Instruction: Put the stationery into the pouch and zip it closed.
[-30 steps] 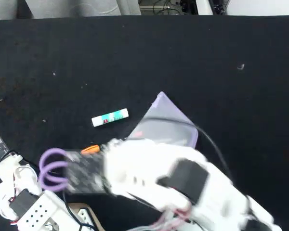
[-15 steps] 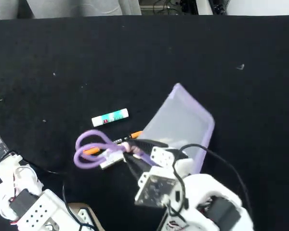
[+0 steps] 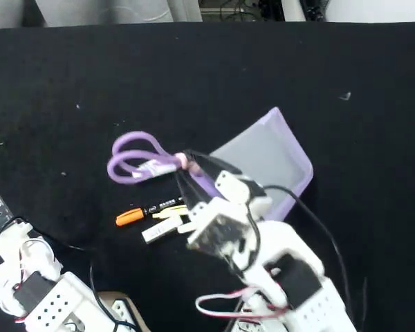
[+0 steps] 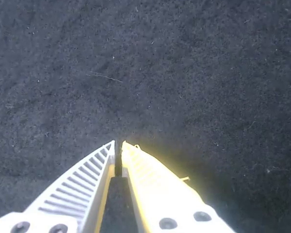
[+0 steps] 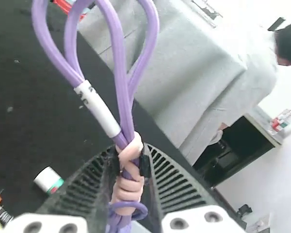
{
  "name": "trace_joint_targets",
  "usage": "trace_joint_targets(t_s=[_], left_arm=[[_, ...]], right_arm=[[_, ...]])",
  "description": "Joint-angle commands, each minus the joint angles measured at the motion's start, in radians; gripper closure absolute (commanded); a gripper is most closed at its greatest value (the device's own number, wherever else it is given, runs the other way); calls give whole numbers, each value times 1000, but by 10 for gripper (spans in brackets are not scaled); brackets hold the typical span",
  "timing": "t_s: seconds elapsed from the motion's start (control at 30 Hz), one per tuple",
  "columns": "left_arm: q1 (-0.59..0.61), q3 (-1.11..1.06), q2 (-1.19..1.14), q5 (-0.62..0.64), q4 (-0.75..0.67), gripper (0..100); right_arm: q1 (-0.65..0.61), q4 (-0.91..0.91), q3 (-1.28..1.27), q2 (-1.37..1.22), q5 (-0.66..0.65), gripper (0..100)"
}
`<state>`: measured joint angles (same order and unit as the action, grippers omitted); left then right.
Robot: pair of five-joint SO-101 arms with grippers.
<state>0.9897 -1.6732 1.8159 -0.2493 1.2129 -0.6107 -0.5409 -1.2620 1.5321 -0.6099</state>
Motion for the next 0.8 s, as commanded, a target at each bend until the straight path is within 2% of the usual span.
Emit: trace_joint_targets(t_s=[0.0,0.13,0.23,0.37,0.6,0.77], left_arm=[[-8,-27,5,-5,3,967],[-7,-27,5,-5,3,967],[-7,-27,5,-5,3,967],[-7,-27,5,-5,5,967],[-7,-27,5,-5,5,967],[-7,-27,5,-5,5,967]], right_arm=[[17,163,113,-226,0,988],[12,230,300,-507,14,988],[12,233,475,-697,69,988],[11,219,717,-934,80,988],[9,-20,1242,-1322,77,988],[-63,-192,1552,-1557,77,988]])
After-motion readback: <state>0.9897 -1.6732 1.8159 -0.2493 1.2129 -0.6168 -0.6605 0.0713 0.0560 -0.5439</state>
